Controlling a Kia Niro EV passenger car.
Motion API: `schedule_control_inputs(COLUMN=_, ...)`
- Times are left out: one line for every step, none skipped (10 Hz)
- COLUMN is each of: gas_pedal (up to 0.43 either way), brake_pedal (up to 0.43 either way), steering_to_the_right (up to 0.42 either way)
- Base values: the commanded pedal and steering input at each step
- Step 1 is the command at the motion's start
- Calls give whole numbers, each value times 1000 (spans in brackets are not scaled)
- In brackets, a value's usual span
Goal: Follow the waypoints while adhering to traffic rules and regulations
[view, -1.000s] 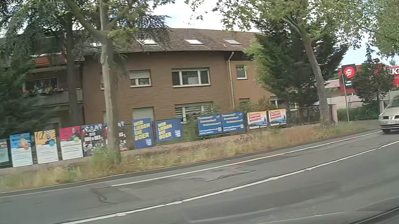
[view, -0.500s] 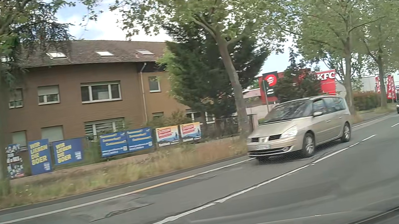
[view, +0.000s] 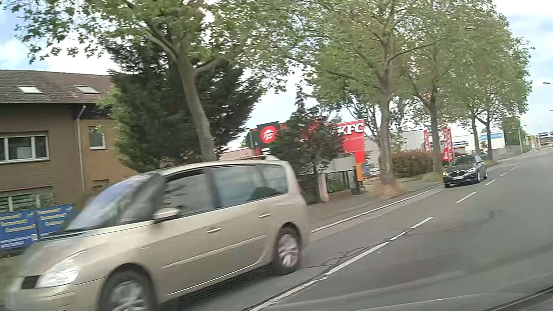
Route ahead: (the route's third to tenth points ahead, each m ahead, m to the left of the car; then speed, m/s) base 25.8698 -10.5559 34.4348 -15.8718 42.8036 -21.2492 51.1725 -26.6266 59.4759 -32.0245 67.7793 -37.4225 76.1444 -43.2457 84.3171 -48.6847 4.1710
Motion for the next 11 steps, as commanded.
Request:
schedule_control_inputs(gas_pedal=169, brake_pedal=30, steering_to_the_right=444)
schedule_control_inputs(gas_pedal=197, brake_pedal=30, steering_to_the_right=422)
schedule_control_inputs(gas_pedal=209, brake_pedal=30, steering_to_the_right=395)
schedule_control_inputs(gas_pedal=220, brake_pedal=30, steering_to_the_right=374)
schedule_control_inputs(gas_pedal=248, brake_pedal=30, steering_to_the_right=356)
schedule_control_inputs(gas_pedal=260, brake_pedal=30, steering_to_the_right=334)
schedule_control_inputs(gas_pedal=260, brake_pedal=30, steering_to_the_right=312)
schedule_control_inputs(gas_pedal=280, brake_pedal=30, steering_to_the_right=297)
schedule_control_inputs(gas_pedal=299, brake_pedal=30, steering_to_the_right=273)
schedule_control_inputs(gas_pedal=299, brake_pedal=30, steering_to_the_right=255)
schedule_control_inputs(gas_pedal=311, brake_pedal=30, steering_to_the_right=236)
